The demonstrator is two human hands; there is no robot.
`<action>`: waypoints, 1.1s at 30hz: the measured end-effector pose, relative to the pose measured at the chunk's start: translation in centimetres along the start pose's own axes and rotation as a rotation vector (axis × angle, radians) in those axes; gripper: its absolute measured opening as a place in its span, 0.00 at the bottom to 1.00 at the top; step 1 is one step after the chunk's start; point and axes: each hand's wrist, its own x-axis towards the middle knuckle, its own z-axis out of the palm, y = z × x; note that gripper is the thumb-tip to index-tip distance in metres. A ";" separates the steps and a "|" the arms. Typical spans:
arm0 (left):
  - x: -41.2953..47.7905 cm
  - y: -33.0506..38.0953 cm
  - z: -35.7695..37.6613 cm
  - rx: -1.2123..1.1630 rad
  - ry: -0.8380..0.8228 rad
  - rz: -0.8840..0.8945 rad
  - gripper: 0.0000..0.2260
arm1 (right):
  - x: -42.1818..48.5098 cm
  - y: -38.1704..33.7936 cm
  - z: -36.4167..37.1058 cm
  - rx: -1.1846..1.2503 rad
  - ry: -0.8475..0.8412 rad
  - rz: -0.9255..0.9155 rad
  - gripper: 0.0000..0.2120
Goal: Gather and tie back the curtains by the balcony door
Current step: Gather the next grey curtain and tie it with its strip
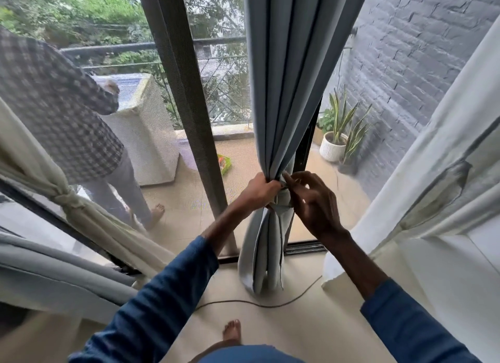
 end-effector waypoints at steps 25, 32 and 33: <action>-0.3 -0.2 -1.1 0.010 -0.126 0.130 0.27 | 3.9 -1.3 -3.2 -0.127 -0.284 -0.075 0.15; -1.6 -0.5 -2.2 0.101 -0.117 0.288 0.29 | 6.1 -3.0 -4.1 -0.126 -0.402 0.027 0.14; -1.6 -0.7 -2.2 0.109 -0.116 0.301 0.27 | 6.3 -3.0 -4.2 -0.124 -0.415 0.038 0.14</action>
